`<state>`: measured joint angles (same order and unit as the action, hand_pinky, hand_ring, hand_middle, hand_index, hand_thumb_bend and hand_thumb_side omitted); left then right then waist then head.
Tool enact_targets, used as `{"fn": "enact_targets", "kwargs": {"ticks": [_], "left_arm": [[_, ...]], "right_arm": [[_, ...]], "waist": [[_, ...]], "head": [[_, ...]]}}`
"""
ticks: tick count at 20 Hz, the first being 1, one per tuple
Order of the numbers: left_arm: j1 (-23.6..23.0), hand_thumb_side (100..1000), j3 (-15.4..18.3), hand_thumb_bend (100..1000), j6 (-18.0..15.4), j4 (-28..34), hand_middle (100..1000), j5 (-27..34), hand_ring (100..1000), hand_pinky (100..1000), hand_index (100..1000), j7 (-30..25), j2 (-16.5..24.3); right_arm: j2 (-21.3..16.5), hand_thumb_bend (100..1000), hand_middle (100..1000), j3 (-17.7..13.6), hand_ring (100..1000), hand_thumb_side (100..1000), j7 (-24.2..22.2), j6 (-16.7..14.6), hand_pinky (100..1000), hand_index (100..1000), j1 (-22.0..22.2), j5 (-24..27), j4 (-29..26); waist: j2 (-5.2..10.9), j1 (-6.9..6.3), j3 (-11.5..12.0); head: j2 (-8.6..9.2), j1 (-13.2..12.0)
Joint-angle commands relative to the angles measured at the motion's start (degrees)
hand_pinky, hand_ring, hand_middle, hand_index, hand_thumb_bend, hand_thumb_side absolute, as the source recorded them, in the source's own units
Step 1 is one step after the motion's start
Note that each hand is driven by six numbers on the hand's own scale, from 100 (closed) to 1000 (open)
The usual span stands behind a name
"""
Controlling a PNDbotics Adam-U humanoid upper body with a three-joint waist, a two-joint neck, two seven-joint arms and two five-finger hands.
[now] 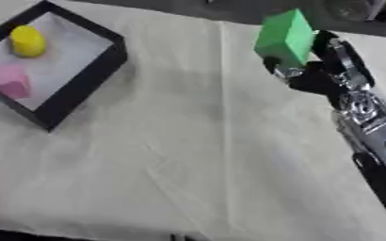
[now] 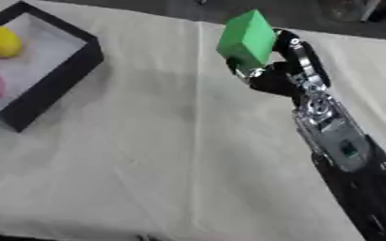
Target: Pick up the objects with one hand, pass them to the other hand, and then place them into the box on the other side of the table.
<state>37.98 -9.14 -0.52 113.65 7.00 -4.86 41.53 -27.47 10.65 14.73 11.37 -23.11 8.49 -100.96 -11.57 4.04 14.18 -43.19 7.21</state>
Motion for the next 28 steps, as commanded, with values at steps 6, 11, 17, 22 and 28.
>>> {"fn": "enact_targets", "kwargs": {"ticks": [6,11,17,22,28], "left_arm": [[4.6,235,-4.01,100,0.77,0.94,667,-3.32,665,883,717,-6.15,2.59],[8.77,251,-10.39,100,3.01,0.94,679,-6.16,676,889,740,-10.13,0.31],[13.17,269,-17.31,100,7.34,0.94,691,-10.24,687,894,761,-14.94,-3.42],[14.92,279,-18.7,100,9.31,0.94,696,-12.72,693,896,767,-19.39,-5.53],[17.02,302,-20.08,100,10.97,0.94,706,-15.01,704,901,776,-24.28,-7.43]], "right_arm": [[-0.17,278,342,1.61,798,126,-1.88,-0.61,299,351,-0.51,-1.3,0.24],[0.43,272,343,3.51,799,126,-3.3,-1.41,295,351,-0.8,-2.06,0.69],[1.03,268,343,5.22,801,130,-4.49,-2.45,286,351,-1.19,-2.04,0.88],[1.59,267,343,6.08,801,131,-5.17,-2.71,287,350,-2.1,-2.3,1.4],[2.0,264,343,6.88,802,129,-5.92,-3.03,287,350,-3.32,-2.34,1.38]], "waist": [[1.43,-0.74,0.19],[1.64,-0.96,0.81],[1.71,-1.06,1.66],[1.16,-1.03,2.47],[0.47,-0.94,3.52]], "head": [[-0.78,-0.62],[-0.93,-0.77],[-0.93,-1.67],[-0.93,-2.98],[-0.78,-3.41]]}}
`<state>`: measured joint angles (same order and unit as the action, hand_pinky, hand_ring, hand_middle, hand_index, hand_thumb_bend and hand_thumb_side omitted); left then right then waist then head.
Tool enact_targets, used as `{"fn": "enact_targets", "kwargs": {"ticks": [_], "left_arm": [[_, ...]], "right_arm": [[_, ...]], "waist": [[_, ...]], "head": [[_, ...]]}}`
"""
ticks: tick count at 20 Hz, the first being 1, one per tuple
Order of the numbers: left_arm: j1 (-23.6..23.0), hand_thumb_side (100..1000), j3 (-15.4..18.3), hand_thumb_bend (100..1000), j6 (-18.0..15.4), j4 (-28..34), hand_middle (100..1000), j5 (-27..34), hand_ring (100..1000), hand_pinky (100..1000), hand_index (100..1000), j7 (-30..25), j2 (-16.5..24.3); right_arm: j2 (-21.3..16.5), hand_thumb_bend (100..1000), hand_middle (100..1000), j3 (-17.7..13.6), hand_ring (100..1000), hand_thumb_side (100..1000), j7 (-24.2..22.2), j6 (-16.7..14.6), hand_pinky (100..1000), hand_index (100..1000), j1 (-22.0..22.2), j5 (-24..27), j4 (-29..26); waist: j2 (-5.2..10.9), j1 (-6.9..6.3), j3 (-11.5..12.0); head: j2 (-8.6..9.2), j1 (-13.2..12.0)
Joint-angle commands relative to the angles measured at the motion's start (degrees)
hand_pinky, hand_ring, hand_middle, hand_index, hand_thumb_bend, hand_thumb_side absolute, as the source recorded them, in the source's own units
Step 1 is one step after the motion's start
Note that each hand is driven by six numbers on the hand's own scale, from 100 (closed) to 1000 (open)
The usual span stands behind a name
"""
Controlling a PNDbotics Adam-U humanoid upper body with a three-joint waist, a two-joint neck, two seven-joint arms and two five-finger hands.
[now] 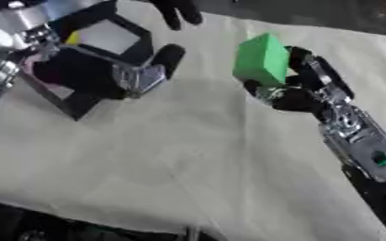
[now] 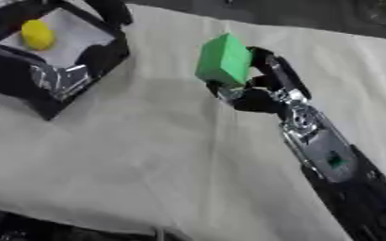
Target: Pick up the objects with one hand, pass them to the other hand, and then place them into the box on the other side of the table.
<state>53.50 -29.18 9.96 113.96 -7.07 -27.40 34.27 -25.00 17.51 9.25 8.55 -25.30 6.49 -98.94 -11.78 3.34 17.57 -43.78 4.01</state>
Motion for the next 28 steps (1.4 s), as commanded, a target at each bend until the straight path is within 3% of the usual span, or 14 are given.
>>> {"fn": "enact_targets", "kwargs": {"ticks": [1,5,17,23,28], "left_arm": [[1.83,313,-0.28,100,0.68,0.64,712,-1.32,711,905,783,-2.58,-0.48],[2.78,337,-1.11,100,1.49,0.64,719,-3.46,723,911,807,-5.54,-1.38],[5.1,376,-3.02,447,6.51,0.13,741,-13.02,753,896,845,-10.28,-4.19],[5.8,407,-4.54,516,6.39,-5.22,737,-19.2,764,915,821,-8.88,-7.21],[5.66,442,-5.34,516,5.99,-9.82,732,-23.9,764,928,819,-6.86,-9.41]], "right_arm": [[-0.42,265,343,0.18,802,128,-0.57,-0.27,287,350,-1.32,-0.41,-0.69],[-0.33,267,343,0.84,801,123,-1.16,-0.54,287,349,-1.69,-1.04,-0.97],[-0.59,280,344,2.18,797,106,-2.06,-1.94,281,348,-2.04,-5.35,-0.77],[0.38,283,342,3.04,794,100,-1.68,-2.39,279,347,-2.6,-6.59,-0.59],[1.21,280,342,3.48,793,100,-1.16,-2.9,276,346,-2.95,-7.23,-0.32]], "waist": [[0.58,-0.23,0.28],[0.33,-0.2,0.57],[-0.42,-0.24,1.32],[-0.68,-0.24,0.92],[-0.95,-0.25,0.63]], "head": [[-0.09,-0.12],[0.18,0.16],[1.12,0.83],[1.28,0.7],[1.39,0.61]]}}
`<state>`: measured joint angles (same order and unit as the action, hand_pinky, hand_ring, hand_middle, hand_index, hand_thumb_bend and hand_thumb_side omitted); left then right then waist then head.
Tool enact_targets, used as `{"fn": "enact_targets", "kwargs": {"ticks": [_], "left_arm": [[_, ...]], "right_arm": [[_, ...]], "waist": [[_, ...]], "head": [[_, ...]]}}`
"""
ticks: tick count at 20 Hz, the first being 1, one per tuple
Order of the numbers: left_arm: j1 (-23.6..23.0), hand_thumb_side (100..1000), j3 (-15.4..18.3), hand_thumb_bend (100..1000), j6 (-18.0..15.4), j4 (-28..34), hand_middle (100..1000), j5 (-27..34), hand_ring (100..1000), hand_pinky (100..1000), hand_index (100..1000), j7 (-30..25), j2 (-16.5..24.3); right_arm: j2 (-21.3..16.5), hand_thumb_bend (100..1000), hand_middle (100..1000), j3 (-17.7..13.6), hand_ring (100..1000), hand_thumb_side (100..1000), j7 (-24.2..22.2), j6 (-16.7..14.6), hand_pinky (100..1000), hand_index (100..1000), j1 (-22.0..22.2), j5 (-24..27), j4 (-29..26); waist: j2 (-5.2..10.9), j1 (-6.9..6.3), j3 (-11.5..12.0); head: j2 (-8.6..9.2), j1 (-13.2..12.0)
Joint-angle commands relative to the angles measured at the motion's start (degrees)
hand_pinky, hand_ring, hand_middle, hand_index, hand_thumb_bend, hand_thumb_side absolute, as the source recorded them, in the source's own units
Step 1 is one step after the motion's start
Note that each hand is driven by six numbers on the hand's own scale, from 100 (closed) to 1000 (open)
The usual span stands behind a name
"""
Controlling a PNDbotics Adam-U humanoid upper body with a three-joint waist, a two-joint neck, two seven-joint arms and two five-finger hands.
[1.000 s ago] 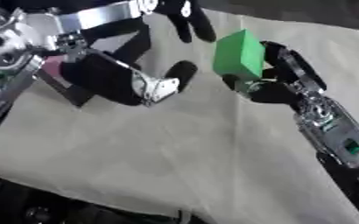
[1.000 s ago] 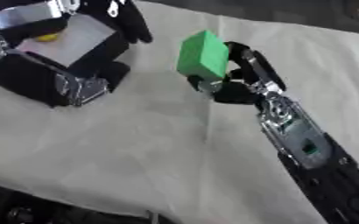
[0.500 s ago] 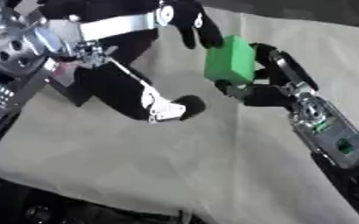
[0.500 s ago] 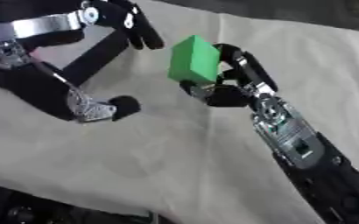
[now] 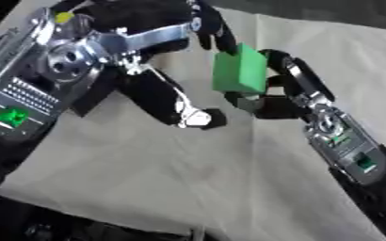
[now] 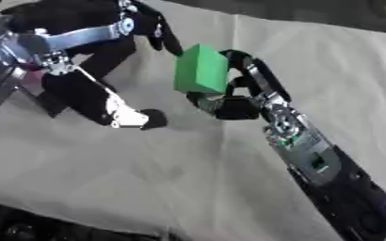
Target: Pick up the objects with one hand, pass them to the other hand, and then place them into the box on the other side of the table.
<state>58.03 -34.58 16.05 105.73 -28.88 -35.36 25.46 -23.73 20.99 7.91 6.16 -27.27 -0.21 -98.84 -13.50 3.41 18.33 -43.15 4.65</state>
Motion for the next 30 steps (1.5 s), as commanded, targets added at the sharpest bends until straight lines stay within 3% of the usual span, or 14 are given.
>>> {"fn": "enact_targets", "kwargs": {"ticks": [1,13,21,30], "left_arm": [[1.15,444,-0.16,516,-0.24,-2.62,733,-2.73,764,929,819,1.51,-1.02],[1.89,429,-1.02,492,-0.92,-9.45,722,-4.8,755,927,815,6.92,-4.13],[1.89,318,-0.85,612,-1.04,-7.97,735,-6.69,765,929,828,11.9,-3.91],[1.6,439,-1.52,602,-1.01,-7.9,732,-6.39,768,935,823,11.16,-3.86]], "right_arm": [[0.04,280,342,0.1,793,100,0.29,-0.6,276,346,-1.03,-0.63,-0.34],[1.15,279,342,1.16,800,100,0.27,-1.23,273,345,-1.39,-1.48,-0.34],[0.96,282,369,1.55,800,100,-0.7,-1.22,267,343,-0.77,-1.31,-0.5],[0.82,287,372,1.53,801,100,-1.19,-1.7,265,342,-0.63,-1.42,-0.56]], "waist": [[0.75,-0.31,-0.17],[0.43,-0.1,-0.45],[0.3,0.01,-0.37],[0.09,0.01,-0.52]], "head": [[0.78,-0.01],[1.04,-0.04],[1.4,0.21],[1.36,0.12]]}}
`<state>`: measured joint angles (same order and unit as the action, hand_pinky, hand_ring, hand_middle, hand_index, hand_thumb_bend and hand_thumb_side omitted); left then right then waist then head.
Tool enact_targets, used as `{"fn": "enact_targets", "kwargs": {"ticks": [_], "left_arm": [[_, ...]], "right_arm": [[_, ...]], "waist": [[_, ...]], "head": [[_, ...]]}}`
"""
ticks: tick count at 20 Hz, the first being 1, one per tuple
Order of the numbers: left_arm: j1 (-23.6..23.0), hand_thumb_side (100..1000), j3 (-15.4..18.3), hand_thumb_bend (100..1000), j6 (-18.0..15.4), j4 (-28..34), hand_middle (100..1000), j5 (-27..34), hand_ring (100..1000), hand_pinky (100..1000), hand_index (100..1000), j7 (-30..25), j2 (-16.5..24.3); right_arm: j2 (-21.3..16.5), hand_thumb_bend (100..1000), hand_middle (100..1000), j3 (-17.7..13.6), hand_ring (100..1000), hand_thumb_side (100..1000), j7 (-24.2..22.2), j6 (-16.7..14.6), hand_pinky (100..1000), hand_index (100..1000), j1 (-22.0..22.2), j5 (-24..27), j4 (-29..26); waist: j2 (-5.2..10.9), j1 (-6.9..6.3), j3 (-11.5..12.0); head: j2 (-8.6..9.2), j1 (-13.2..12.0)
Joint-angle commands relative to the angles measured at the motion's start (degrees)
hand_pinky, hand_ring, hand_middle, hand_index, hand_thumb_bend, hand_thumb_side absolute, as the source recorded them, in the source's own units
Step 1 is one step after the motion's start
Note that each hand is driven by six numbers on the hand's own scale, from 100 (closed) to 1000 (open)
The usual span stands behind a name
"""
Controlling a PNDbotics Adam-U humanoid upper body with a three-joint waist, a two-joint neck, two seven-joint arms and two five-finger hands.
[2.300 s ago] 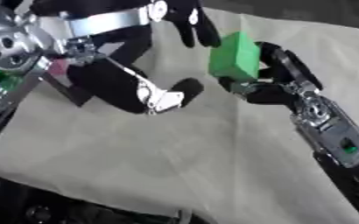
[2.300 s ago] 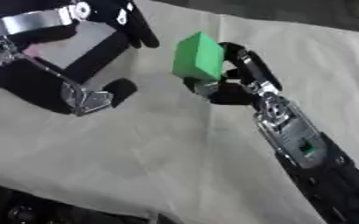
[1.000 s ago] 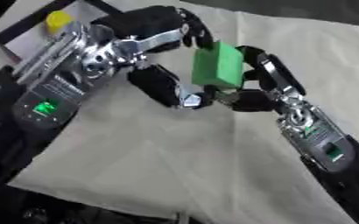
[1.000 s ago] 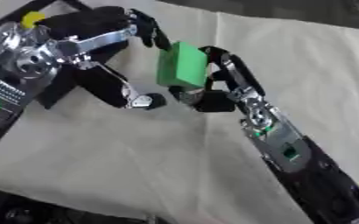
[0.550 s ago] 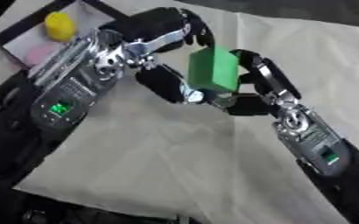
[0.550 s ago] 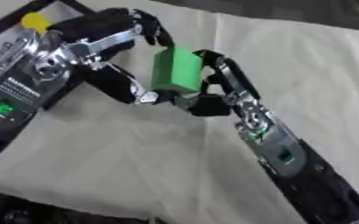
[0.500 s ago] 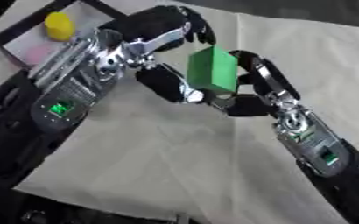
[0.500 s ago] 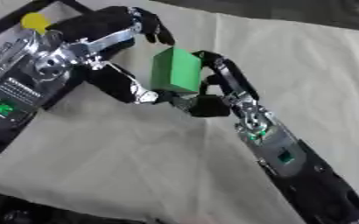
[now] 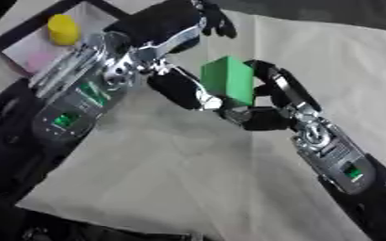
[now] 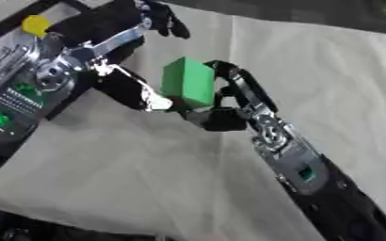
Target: Pick up the objects with one hand, pass them to the other hand, and then place them into the box on the other side of the table.
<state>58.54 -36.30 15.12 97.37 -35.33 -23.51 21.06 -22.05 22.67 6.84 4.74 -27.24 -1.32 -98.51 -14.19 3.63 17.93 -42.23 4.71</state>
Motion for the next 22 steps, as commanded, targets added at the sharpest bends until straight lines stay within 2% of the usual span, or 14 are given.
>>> {"fn": "enact_targets", "kwargs": {"ticks": [1,6,13,22], "left_arm": [[1.06,447,0.2,597,-0.04,0.32,732,0.08,767,936,823,-0.98,0.5],[0.97,504,0.03,578,0.1,-0.86,730,0.24,768,939,818,-2.44,0.2],[0.94,502,-0.15,592,-0.39,-2.43,732,-0.6,771,936,819,-3.57,-0.13],[1.03,515,-0.5,613,-2.11,-5.17,729,-2.18,772,932,819,-2.54,-0.98]], "right_arm": [[-0.85,287,372,-0.12,801,100,-0.18,-0.35,265,342,-0.66,-0.39,-0.92],[-0.89,289,373,-0.08,800,100,-0.27,-0.73,265,342,-0.65,-0.89,-1.16],[-1.06,299,373,0.02,796,100,-0.05,-1.49,260,341,-0.65,-1.45,-1.74],[-1.18,314,372,0.32,788,100,-0.5,-2.86,248,339,-0.8,-2.49,-2.39]], "waist": [[0.74,-0.21,-0.14],[0.65,-0.21,-0.26],[0.53,-0.27,-0.37],[0.19,-0.39,-0.42]], "head": [[0.45,0.02],[0.36,-0.15],[0.34,-0.38],[0.45,-0.61]]}}
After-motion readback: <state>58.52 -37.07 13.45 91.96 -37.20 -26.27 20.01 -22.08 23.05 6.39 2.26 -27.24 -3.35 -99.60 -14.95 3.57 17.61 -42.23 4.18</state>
